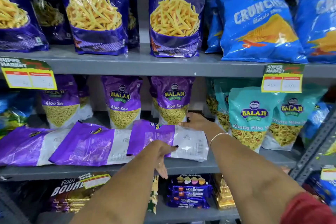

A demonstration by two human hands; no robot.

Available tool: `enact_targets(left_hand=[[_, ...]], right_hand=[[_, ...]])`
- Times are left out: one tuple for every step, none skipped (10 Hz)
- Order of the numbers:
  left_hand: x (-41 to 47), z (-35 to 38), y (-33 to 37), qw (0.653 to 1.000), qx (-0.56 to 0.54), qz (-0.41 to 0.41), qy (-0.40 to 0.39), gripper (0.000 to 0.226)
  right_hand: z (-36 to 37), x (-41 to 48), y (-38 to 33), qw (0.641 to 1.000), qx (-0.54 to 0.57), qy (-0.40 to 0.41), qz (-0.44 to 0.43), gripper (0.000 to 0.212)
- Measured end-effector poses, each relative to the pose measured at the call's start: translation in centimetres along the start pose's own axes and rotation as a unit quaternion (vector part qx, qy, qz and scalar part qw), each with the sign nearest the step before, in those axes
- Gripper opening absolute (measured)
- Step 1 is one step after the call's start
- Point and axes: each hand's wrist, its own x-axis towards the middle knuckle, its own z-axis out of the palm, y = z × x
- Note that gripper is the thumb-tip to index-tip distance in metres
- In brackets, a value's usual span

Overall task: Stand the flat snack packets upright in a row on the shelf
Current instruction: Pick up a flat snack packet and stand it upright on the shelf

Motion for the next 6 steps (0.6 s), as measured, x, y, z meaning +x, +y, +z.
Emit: enact_targets(left_hand=[[0.4, 1.1, 0.5, 0.998, -0.069, 0.000, 0.007, 0.106], [0.8, 1.9, 1.7, 0.982, -0.127, 0.112, 0.083, 0.081], [1.0, 2.1, 1.7, 0.964, -0.161, 0.171, 0.124, 0.054], [2.4, 2.0, 2.2, 0.938, -0.281, 0.191, 0.069, 0.040], [2.6, 2.3, 2.5, 0.926, -0.330, 0.180, 0.039, 0.017], [3.2, 1.9, 2.3, 0.924, -0.323, 0.197, 0.056, 0.017]], right_hand=[[-0.1, 1.2, 1.2, 0.999, 0.005, -0.048, 0.006, 0.036], [0.7, 3.5, 3.4, 0.993, 0.005, -0.114, 0.012, 0.052], [1.0, 4.3, 4.0, 0.988, 0.039, -0.142, 0.040, 0.061], [1.1, 5.1, 4.7, 0.982, 0.052, -0.177, 0.045, 0.050], [0.9, 5.0, 4.9, 0.983, 0.054, -0.175, 0.030, 0.018], [0.5, 4.6, 5.6, 0.981, 0.110, -0.154, 0.034, 0.025]])
